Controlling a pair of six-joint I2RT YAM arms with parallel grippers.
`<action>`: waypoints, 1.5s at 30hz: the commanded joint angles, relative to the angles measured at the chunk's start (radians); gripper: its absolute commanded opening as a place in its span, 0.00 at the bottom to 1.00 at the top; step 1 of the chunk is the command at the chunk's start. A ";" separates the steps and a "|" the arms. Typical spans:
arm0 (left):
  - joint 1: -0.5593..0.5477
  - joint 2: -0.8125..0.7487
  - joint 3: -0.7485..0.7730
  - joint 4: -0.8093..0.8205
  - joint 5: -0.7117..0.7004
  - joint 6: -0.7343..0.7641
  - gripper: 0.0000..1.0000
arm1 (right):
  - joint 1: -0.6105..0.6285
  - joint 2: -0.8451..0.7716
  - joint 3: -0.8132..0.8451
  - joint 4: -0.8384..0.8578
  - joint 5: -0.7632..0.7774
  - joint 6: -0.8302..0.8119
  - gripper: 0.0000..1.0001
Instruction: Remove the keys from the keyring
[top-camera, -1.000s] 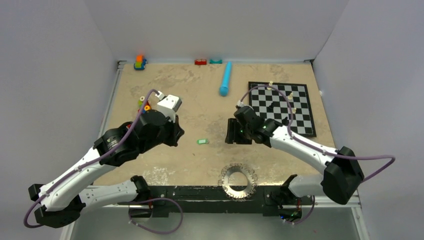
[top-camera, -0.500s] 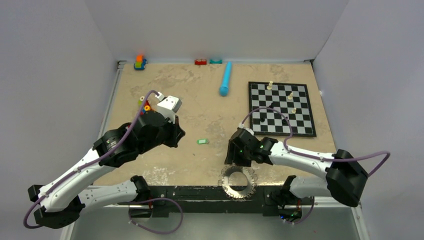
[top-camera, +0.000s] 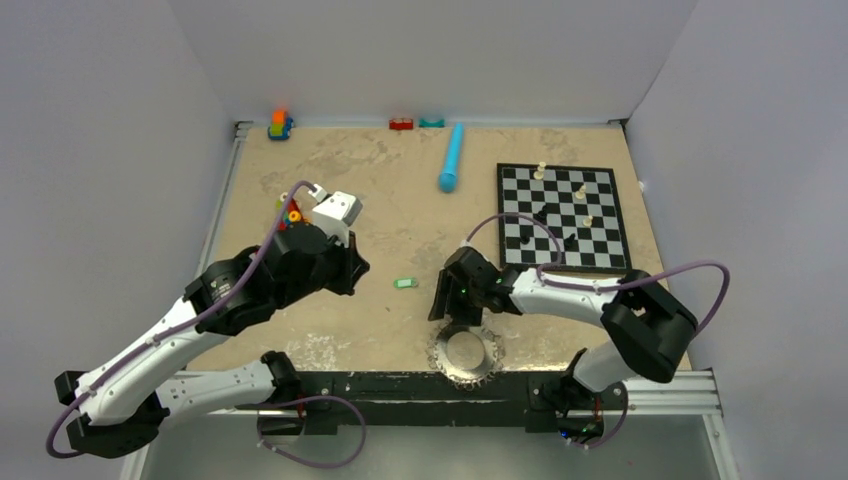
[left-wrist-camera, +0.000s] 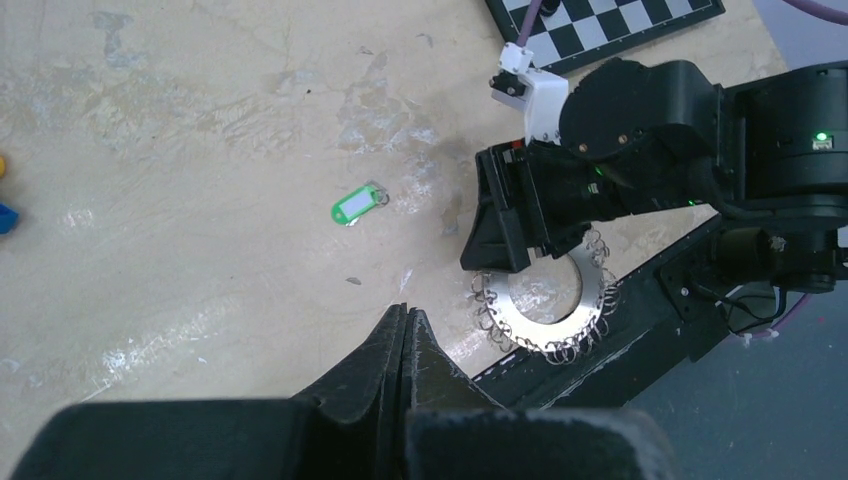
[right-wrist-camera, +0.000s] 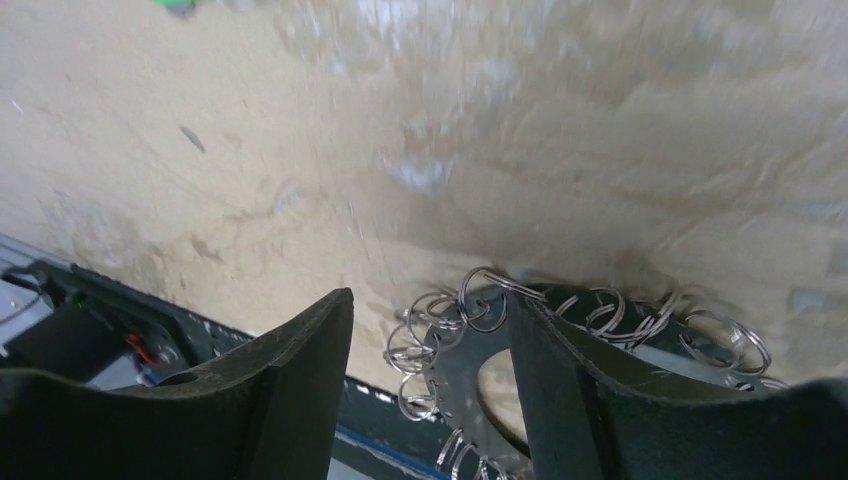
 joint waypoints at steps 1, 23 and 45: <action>0.006 -0.013 -0.001 0.006 -0.009 -0.004 0.00 | -0.095 0.076 0.075 -0.037 0.084 -0.111 0.63; 0.006 -0.046 -0.008 -0.035 -0.033 -0.025 0.64 | -0.145 -0.201 0.377 -0.237 0.067 -0.517 0.69; 0.005 -0.291 -0.173 -0.055 -0.080 0.112 1.00 | -0.147 -0.851 0.184 -0.154 0.344 -0.466 0.97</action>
